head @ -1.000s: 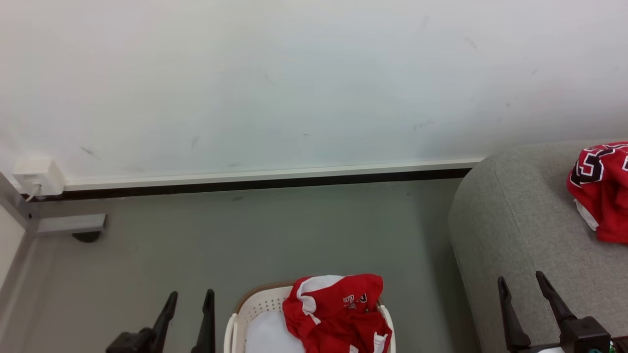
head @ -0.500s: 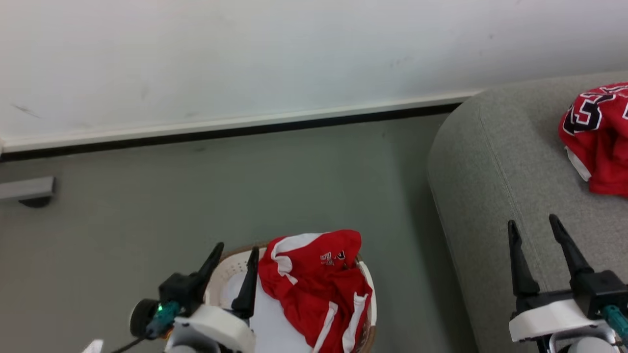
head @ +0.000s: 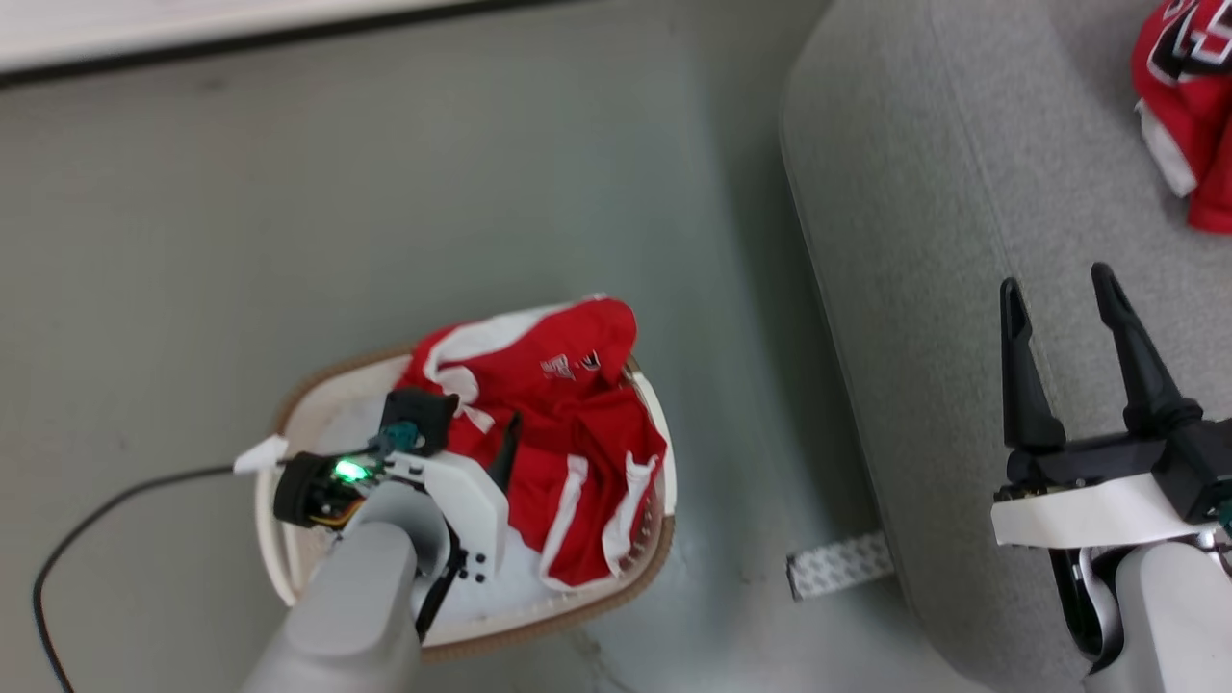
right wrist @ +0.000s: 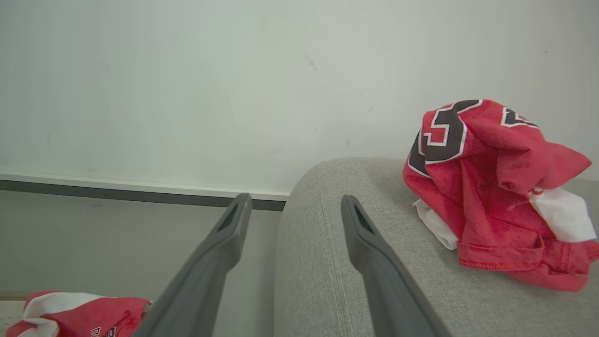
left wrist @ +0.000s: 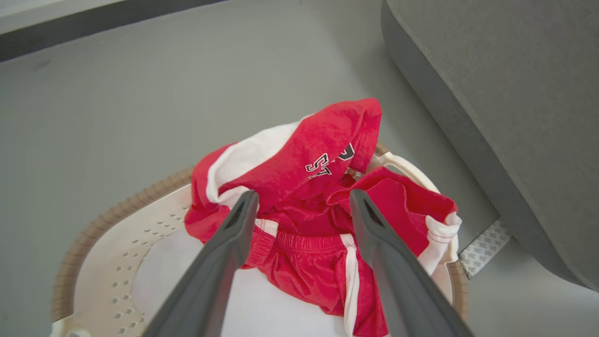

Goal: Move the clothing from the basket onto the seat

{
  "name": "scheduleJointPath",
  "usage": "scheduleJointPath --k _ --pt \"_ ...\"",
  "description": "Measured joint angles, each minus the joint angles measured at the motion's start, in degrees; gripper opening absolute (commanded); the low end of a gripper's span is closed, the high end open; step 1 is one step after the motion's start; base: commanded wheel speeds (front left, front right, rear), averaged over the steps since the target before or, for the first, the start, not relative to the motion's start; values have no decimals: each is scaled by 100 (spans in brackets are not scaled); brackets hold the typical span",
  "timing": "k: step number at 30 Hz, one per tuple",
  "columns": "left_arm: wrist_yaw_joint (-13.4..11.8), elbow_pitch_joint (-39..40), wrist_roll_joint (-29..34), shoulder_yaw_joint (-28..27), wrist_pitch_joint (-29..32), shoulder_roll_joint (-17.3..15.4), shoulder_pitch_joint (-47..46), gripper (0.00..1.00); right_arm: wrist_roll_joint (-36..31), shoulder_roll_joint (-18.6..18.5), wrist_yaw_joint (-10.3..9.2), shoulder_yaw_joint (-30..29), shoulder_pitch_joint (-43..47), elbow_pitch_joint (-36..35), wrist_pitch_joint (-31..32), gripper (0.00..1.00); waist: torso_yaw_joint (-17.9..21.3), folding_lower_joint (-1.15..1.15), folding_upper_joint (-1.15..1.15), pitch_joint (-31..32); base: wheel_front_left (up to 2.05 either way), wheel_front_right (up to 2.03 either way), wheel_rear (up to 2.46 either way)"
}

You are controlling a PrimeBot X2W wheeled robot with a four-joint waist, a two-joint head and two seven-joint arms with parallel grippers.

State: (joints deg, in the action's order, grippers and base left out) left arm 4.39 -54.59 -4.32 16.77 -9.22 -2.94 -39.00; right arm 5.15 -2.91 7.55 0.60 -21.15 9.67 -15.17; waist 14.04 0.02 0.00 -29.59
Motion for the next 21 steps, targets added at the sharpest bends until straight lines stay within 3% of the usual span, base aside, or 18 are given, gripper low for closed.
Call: scheduleJointPath --k 9,15,21 --pt "-394 -1190 65 -26 332 -235 -928 100 129 0 0 58 -343 -302 1 100 289 0 0 -1093 0 0 0" --pt "-552 -1534 133 49 308 -480 -1447 100 190 2 0 82 -520 -513 0 100 415 0 0 -1694 0 0 0" --pt "-490 -1660 151 149 132 -493 -1779 100 82 1 0 -20 -510 -647 0 100 430 0 0 -2145 19 19 19"
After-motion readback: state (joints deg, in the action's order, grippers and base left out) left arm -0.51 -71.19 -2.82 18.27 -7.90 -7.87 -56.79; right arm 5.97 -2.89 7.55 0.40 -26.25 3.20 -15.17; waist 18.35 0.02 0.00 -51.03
